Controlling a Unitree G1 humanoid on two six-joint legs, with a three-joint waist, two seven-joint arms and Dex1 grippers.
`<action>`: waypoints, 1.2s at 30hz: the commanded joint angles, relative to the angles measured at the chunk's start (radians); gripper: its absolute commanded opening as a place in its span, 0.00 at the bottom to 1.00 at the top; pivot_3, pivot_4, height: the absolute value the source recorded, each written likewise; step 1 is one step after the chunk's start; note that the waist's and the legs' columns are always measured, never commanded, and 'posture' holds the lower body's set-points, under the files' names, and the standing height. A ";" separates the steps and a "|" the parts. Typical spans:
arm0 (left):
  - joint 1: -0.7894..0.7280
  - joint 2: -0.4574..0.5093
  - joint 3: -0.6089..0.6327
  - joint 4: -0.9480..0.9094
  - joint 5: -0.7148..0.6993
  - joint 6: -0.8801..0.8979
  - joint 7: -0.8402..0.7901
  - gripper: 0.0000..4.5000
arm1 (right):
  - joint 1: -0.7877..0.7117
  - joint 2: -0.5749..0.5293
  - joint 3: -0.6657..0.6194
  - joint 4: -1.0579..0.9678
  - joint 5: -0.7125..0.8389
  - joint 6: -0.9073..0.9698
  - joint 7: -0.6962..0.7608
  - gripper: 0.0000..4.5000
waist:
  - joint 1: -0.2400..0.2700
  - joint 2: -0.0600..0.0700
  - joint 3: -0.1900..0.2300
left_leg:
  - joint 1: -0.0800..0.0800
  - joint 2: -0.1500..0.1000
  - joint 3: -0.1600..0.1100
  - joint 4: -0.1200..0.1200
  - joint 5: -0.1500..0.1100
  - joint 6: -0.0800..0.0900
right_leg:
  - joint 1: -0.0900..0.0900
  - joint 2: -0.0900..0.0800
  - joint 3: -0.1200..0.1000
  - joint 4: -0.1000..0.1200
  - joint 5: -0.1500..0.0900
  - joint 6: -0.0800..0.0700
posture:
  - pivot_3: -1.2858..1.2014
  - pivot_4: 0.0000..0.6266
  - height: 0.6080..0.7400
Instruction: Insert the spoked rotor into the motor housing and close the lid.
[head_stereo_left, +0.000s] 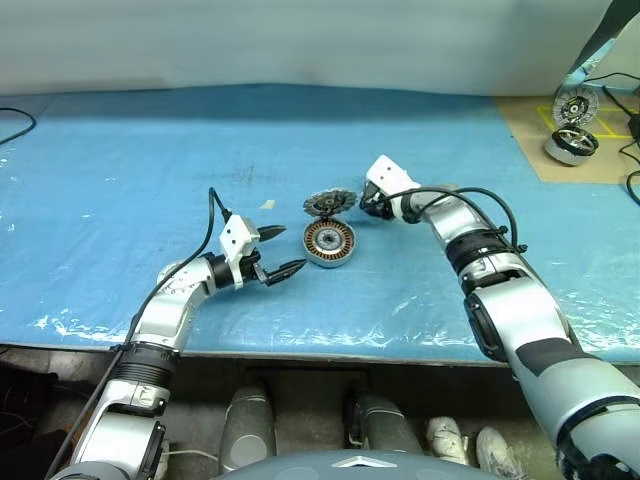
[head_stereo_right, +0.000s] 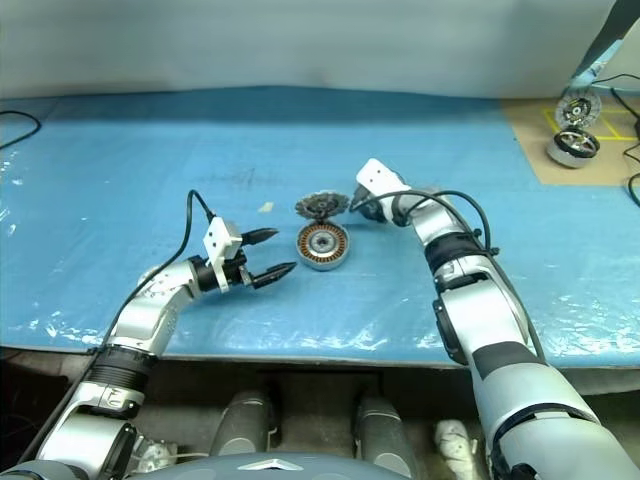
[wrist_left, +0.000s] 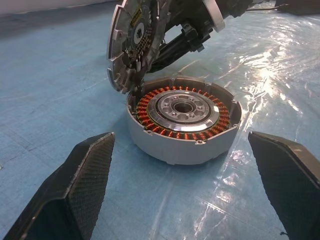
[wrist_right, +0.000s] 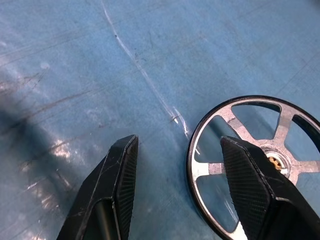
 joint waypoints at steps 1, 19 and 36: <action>-0.008 0.003 0.005 -0.021 0.004 -0.022 -0.001 1.00 | 0.042 -0.020 -0.026 -0.061 0.044 0.022 0.065 0.60 | 0.000 0.000 0.000 | 0.000 0.000 0.000 0.000 0.000 0.000 | 0.000 0.000 0.000 0.000 0.000 0.000 | 0.52 0.24 1.00; -0.026 0.000 0.000 0.018 0.008 -0.043 -0.012 1.00 | -0.028 -0.046 -0.103 -0.065 0.116 -0.037 -0.015 0.60 | -0.003 0.000 0.000 | -0.002 0.000 0.000 -0.001 0.000 0.000 | -0.002 0.000 0.000 -0.001 0.000 0.000 | 0.52 0.24 1.00; -0.001 -0.010 0.000 0.002 0.011 -0.045 0.004 1.00 | -0.143 0.000 -0.170 0.055 0.184 -0.095 0.010 0.60 | -0.003 0.001 0.001 | -0.004 0.000 0.000 -0.002 0.000 0.000 | -0.004 0.000 0.000 -0.001 0.000 0.001 | 0.52 0.24 1.00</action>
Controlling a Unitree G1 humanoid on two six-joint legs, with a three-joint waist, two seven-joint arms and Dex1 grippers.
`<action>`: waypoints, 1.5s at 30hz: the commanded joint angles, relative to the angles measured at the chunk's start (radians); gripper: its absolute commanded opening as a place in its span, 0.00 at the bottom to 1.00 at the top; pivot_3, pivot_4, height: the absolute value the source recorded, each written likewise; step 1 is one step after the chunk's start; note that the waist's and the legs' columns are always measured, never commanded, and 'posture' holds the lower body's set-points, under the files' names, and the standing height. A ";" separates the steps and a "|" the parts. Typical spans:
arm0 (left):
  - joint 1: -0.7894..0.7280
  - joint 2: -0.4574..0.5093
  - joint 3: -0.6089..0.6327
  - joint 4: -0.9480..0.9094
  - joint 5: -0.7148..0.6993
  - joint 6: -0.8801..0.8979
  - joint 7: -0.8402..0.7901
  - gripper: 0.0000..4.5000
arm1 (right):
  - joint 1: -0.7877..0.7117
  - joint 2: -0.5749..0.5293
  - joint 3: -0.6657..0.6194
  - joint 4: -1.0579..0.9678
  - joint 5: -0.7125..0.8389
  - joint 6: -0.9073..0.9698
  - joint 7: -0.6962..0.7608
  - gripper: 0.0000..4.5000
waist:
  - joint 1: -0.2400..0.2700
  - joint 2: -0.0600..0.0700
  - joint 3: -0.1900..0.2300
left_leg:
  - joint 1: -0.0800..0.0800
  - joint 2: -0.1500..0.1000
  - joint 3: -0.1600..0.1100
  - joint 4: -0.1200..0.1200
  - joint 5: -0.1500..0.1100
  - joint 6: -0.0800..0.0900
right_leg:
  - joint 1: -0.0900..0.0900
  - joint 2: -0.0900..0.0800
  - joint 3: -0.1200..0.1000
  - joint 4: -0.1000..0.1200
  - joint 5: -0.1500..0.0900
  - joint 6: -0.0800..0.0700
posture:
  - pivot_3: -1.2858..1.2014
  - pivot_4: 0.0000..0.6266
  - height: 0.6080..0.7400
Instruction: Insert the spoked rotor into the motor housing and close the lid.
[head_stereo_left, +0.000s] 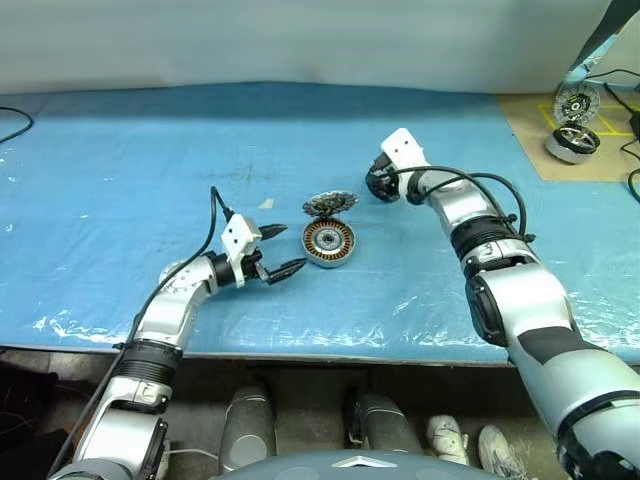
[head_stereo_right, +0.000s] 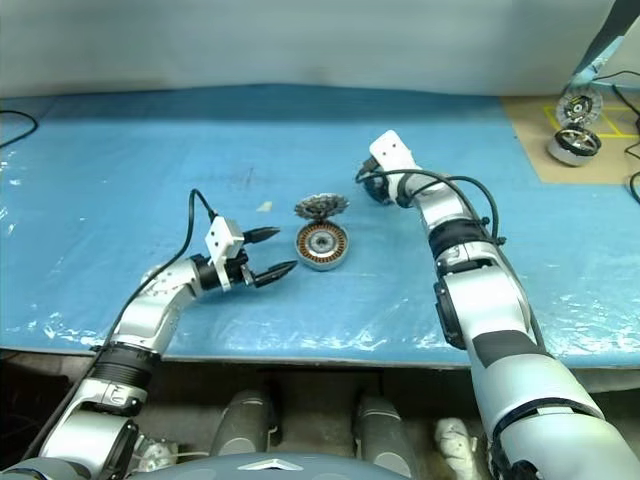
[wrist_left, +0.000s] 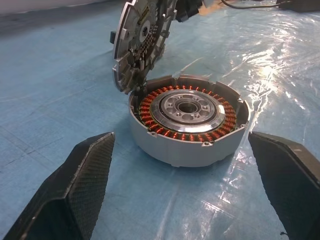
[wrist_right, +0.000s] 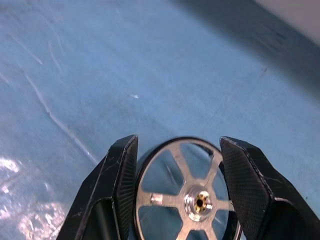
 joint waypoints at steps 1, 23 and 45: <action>0.009 0.001 0.005 -0.029 -0.004 -0.014 -0.001 1.00 | -0.026 -0.006 -0.045 -0.069 0.072 -0.022 0.115 0.60 | -0.001 0.000 0.000 | 0.000 0.000 0.000 0.000 0.000 0.000 | 0.000 0.000 0.000 0.000 0.000 0.000 | 0.52 0.24 1.00; 0.023 -0.016 0.002 -0.039 0.004 -0.011 0.011 1.00 | -0.016 -0.038 0.143 0.134 -0.214 -0.127 -0.193 0.60 | -0.001 0.000 0.000 | -0.002 0.000 0.000 0.002 0.000 0.000 | -0.002 0.000 -0.001 0.002 0.000 0.000 | 0.52 0.24 1.00; 0.002 -0.045 0.030 -0.022 -0.017 0.012 0.062 1.00 | 0.068 -0.007 0.095 0.166 -0.169 0.089 -0.072 0.60 | 0.002 0.000 0.000 | 0.006 0.000 0.000 0.009 0.000 0.000 | 0.004 -0.002 0.000 0.011 -0.002 -0.003 | 0.52 0.24 1.00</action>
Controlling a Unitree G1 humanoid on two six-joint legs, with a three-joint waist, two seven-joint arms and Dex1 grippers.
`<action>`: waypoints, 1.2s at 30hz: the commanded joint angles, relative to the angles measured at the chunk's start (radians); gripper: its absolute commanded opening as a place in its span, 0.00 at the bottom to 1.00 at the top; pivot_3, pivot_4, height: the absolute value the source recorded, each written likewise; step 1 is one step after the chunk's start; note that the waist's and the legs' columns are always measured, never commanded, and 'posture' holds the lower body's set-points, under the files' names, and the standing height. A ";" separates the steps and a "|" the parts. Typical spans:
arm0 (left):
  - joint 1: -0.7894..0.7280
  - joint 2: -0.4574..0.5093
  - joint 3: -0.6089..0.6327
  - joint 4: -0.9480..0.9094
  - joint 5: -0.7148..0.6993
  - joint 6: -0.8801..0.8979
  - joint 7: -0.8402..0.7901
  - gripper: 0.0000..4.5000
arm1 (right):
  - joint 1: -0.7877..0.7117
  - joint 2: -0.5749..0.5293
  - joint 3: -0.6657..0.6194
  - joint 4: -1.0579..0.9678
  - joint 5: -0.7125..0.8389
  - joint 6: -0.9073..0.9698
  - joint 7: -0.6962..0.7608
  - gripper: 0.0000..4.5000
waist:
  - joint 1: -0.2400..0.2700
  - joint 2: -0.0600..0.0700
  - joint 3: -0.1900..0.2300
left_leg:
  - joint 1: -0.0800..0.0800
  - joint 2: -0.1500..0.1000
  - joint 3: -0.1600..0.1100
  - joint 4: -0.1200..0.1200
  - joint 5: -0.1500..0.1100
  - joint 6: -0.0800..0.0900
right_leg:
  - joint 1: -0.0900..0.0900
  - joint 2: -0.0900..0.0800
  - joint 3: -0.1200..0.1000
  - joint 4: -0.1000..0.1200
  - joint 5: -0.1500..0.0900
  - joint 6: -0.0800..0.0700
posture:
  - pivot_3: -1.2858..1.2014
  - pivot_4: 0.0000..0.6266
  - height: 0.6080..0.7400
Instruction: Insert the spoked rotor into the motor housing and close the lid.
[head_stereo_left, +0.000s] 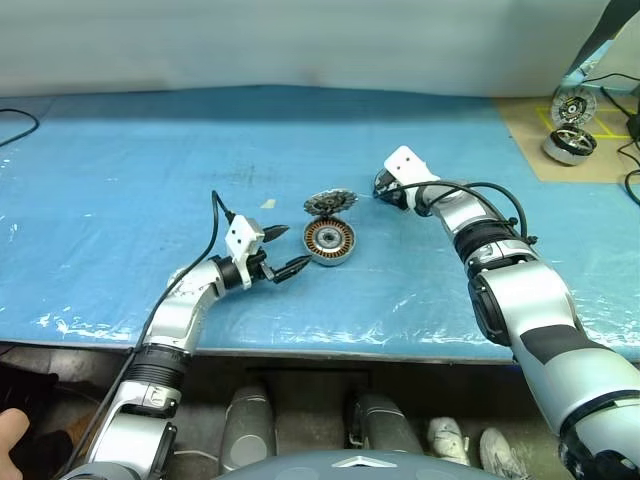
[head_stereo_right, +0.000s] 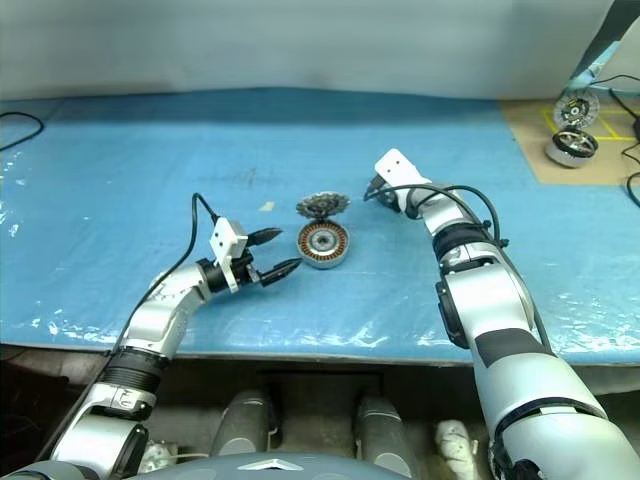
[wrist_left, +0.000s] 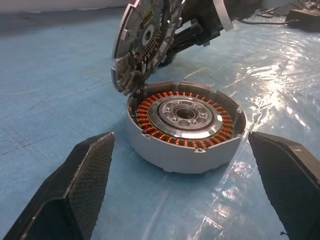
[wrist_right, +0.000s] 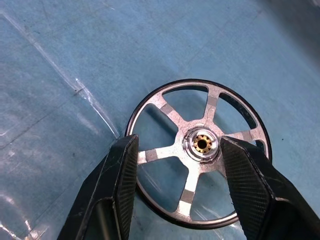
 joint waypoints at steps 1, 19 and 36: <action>-0.006 0.003 0.016 -0.017 0.004 -0.023 0.017 1.00 | 0.057 0.012 -0.002 0.040 0.010 0.078 0.068 0.60 | 0.000 0.000 0.000 | 0.001 0.000 0.000 0.000 0.000 0.000 | 0.000 0.000 0.000 0.000 0.000 0.000 | 0.52 0.24 1.00; -0.022 0.014 0.013 0.018 0.017 -0.054 0.028 1.00 | 0.091 0.023 0.014 0.005 -0.001 0.060 0.101 0.04 | -0.011 -0.002 -0.001 | 0.006 0.000 0.001 -0.003 0.000 0.000 | 0.001 0.001 0.004 -0.001 -0.001 -0.001 | 0.52 0.24 1.00; -0.049 0.014 0.014 0.024 0.017 -0.044 0.020 1.00 | 0.113 0.013 -0.023 -0.105 0.083 0.046 0.278 0.01 | -0.015 -0.003 -0.002 | 0.008 0.000 0.004 -0.008 -0.002 0.004 | 0.000 0.001 0.009 -0.005 -0.001 0.000 | 0.52 0.24 1.00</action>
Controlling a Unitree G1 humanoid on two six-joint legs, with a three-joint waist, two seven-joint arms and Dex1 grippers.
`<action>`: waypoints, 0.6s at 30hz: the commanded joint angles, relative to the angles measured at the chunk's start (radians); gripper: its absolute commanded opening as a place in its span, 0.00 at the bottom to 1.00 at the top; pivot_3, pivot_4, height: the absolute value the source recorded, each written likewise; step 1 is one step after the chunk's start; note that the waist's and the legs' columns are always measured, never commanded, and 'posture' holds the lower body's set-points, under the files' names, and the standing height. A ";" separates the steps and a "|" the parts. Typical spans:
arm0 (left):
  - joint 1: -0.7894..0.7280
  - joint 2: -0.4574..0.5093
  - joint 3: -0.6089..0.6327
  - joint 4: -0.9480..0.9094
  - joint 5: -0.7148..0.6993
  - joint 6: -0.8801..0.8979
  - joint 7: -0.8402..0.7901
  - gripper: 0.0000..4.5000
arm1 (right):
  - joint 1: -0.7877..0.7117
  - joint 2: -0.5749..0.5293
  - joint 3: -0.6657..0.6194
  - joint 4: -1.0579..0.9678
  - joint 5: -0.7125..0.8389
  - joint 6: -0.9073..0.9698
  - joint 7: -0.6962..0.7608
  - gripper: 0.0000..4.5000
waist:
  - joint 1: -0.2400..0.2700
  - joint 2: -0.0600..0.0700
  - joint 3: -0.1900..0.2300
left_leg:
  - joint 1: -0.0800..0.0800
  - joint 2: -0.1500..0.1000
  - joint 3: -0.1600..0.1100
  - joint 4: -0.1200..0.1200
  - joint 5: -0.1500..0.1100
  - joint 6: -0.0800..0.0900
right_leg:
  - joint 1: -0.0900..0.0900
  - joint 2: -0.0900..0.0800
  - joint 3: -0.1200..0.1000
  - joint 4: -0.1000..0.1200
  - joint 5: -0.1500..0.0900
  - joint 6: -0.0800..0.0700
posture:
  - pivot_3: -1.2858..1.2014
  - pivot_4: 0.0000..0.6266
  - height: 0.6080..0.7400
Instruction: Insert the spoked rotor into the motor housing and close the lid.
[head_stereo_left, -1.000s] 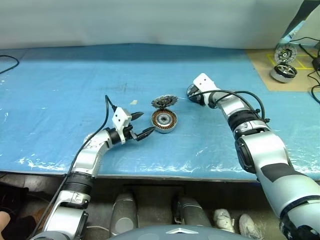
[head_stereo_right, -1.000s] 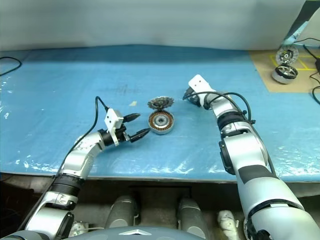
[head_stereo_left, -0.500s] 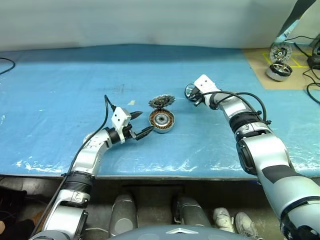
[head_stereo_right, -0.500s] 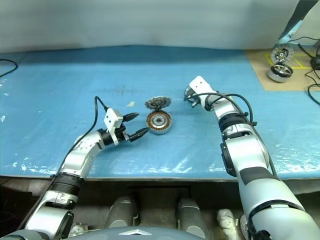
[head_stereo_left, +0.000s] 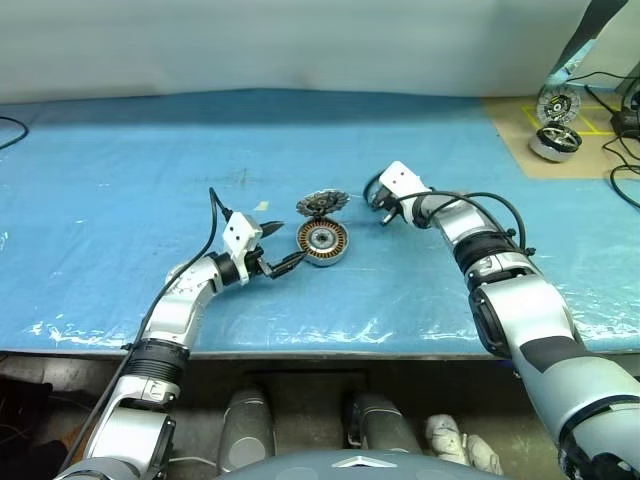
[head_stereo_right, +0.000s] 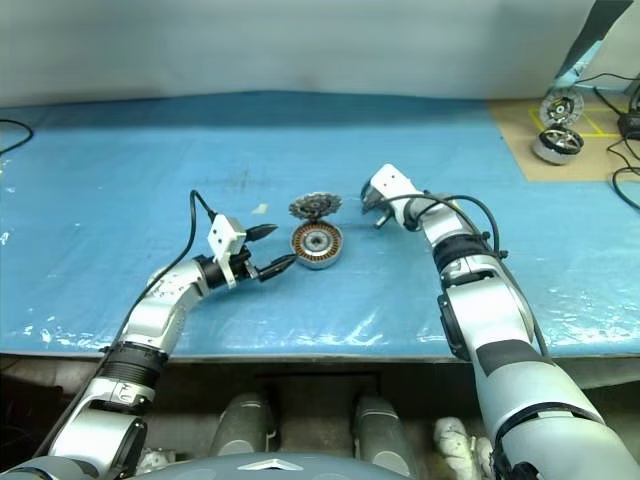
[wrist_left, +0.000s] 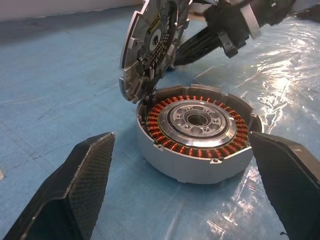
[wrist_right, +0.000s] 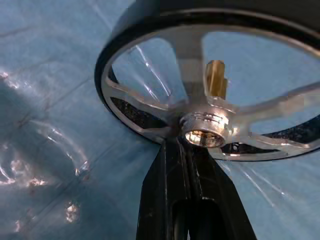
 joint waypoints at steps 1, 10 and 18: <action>-0.024 0.003 0.014 -0.022 -0.010 -0.009 -0.007 1.00 | 0.033 0.011 -0.019 -0.035 0.058 0.019 0.128 0.01 | -0.003 0.000 0.000 | -0.001 0.000 0.000 -0.001 0.000 0.000 | -0.001 0.000 0.000 -0.001 0.000 0.000 | 0.52 0.24 1.00; -0.012 -0.004 0.011 -0.023 -0.008 -0.015 -0.003 1.00 | 0.098 -0.056 0.013 -0.296 0.106 0.092 0.394 0.01 | -0.005 0.000 0.000 | -0.016 0.001 0.001 -0.005 0.004 0.000 | -0.010 0.002 -0.006 -0.008 0.003 0.004 | 0.52 0.24 1.00; 0.002 -0.007 0.011 -0.027 -0.006 -0.021 -0.002 1.00 | 0.350 -0.253 0.043 -0.860 0.232 0.258 0.701 0.01 | 0.019 0.001 0.001 | -0.025 0.000 -0.006 -0.003 0.004 0.000 | -0.015 0.001 -0.012 -0.008 0.004 0.006 | 0.52 0.24 1.00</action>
